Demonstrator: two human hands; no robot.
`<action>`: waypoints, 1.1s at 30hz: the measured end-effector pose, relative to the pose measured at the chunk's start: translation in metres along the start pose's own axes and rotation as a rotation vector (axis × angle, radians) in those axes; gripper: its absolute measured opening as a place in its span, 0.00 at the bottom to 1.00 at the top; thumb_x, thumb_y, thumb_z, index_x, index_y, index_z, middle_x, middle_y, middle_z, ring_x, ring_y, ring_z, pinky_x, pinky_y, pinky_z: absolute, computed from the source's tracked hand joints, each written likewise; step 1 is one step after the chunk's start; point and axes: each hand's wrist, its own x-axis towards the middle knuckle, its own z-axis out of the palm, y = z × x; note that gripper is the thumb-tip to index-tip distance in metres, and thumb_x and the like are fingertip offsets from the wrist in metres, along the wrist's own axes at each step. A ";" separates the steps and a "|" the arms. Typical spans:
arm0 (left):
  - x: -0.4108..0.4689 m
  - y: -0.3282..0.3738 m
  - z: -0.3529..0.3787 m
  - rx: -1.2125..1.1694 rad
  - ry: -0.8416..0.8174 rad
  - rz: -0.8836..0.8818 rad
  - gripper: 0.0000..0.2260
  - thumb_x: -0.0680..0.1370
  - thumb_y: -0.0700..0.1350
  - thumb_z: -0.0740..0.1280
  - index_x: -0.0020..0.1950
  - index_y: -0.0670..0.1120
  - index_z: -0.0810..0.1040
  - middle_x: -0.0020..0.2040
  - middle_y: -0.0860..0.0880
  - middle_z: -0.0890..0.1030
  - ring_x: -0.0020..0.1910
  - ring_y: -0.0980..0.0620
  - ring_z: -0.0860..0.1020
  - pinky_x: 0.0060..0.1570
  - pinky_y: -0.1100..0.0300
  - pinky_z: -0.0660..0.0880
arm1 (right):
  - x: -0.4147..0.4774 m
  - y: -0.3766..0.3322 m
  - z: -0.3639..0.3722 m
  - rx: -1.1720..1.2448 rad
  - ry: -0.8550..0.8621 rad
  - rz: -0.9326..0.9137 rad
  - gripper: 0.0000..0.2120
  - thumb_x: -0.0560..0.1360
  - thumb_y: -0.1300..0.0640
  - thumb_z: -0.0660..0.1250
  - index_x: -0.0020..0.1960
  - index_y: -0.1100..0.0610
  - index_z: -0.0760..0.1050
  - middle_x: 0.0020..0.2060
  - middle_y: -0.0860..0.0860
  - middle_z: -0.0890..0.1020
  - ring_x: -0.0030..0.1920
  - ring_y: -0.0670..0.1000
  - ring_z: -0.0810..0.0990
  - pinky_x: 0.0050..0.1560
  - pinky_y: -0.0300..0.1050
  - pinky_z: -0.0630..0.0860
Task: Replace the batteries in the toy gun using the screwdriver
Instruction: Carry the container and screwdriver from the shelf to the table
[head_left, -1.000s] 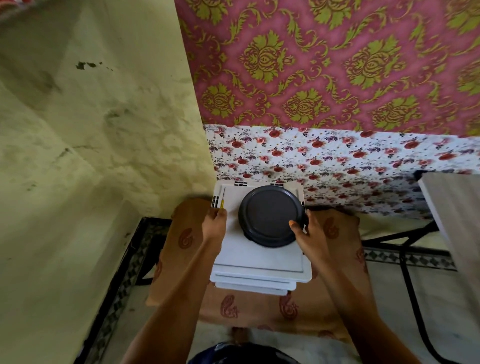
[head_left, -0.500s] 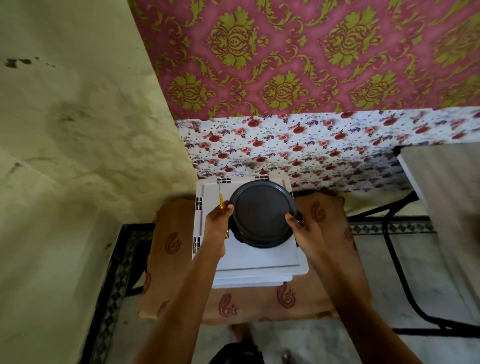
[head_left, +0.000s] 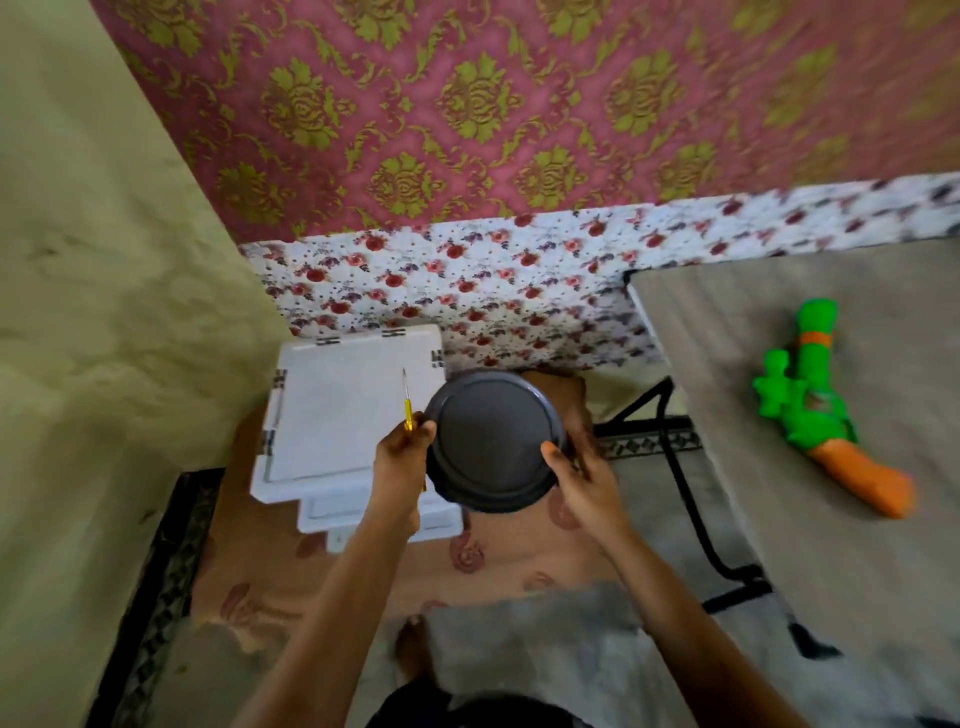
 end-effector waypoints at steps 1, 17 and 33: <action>-0.021 -0.003 0.020 0.001 -0.002 0.016 0.06 0.79 0.43 0.63 0.50 0.45 0.79 0.43 0.46 0.79 0.40 0.49 0.74 0.36 0.58 0.68 | -0.010 0.008 -0.027 -0.031 0.005 -0.016 0.21 0.75 0.50 0.65 0.65 0.55 0.71 0.58 0.46 0.77 0.62 0.47 0.74 0.61 0.41 0.70; -0.138 -0.028 0.270 0.057 -0.306 -0.034 0.06 0.77 0.41 0.67 0.40 0.45 0.79 0.45 0.41 0.82 0.47 0.42 0.79 0.51 0.50 0.74 | -0.062 0.057 -0.288 0.088 0.357 0.058 0.09 0.75 0.58 0.65 0.54 0.50 0.75 0.46 0.48 0.80 0.49 0.52 0.79 0.55 0.54 0.77; -0.121 -0.021 0.459 0.218 -0.432 0.082 0.07 0.78 0.37 0.63 0.54 0.40 0.79 0.46 0.44 0.80 0.43 0.49 0.76 0.41 0.61 0.72 | 0.035 0.067 -0.439 0.074 0.543 0.205 0.11 0.75 0.55 0.64 0.56 0.56 0.77 0.46 0.54 0.83 0.47 0.54 0.81 0.52 0.56 0.78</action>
